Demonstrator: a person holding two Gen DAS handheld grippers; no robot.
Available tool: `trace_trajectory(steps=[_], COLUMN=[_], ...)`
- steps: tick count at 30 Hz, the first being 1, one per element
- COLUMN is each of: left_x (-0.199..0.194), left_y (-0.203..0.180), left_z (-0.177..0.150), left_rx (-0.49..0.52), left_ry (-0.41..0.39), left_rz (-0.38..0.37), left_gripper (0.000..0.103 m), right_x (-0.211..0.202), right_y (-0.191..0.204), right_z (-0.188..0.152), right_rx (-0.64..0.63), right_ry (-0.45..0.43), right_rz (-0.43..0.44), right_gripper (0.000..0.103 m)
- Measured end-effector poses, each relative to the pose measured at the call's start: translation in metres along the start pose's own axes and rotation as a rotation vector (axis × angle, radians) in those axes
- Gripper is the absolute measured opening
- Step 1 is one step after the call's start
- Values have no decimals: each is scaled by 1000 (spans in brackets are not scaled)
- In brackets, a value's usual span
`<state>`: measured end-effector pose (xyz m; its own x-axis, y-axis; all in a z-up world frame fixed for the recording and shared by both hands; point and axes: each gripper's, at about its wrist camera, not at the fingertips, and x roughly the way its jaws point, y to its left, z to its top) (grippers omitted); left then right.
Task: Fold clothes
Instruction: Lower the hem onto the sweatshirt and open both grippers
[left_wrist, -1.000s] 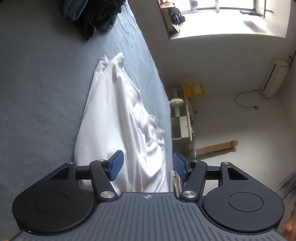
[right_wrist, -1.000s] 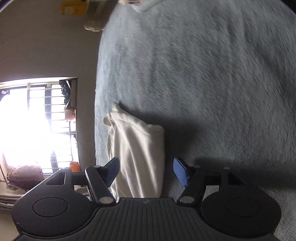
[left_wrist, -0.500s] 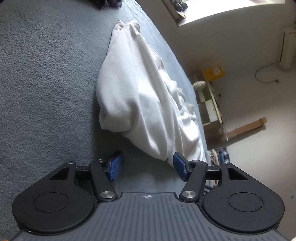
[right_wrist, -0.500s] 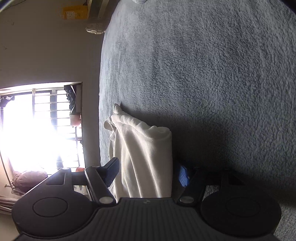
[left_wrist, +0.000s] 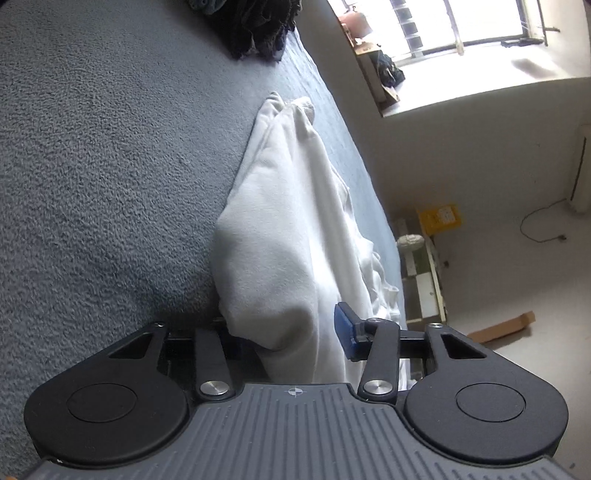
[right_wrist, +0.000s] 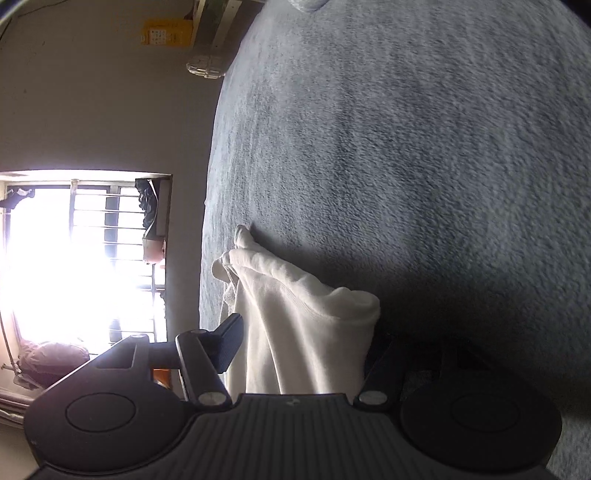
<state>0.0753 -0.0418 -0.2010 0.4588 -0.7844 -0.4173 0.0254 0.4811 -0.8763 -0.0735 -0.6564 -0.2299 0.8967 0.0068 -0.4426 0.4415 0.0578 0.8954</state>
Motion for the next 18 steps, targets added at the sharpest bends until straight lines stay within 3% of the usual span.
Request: trace_trajectory(steps=[2, 3, 4, 6, 12, 18], left_x=[1, 0, -1, -7, -38, -95], left_y=[-1, -1, -1, -6, -22, -31], left_z=[2, 4, 5, 8, 8, -2], left_rx=[-6, -10, -13, -7, 6, 34], left_ry=[-26, -35, -43, -63, -86, -63], left_rz=[22, 30, 38, 40, 19, -3], left_gripper=[26, 22, 17, 12, 8, 7], right_x=[2, 4, 5, 3, -32, -96], right_y=[3, 6, 9, 17, 51, 38], right_z=[-1, -2, -3, -5, -20, -45], right_rx=[-43, -65, -85, -125, -246, -189], right_ry=[-23, -32, -40, -58, -103, -59], right_rz=[-20, -44, -63, -75, -63, -68], right_gripper=[48, 32, 23, 18, 14, 13])
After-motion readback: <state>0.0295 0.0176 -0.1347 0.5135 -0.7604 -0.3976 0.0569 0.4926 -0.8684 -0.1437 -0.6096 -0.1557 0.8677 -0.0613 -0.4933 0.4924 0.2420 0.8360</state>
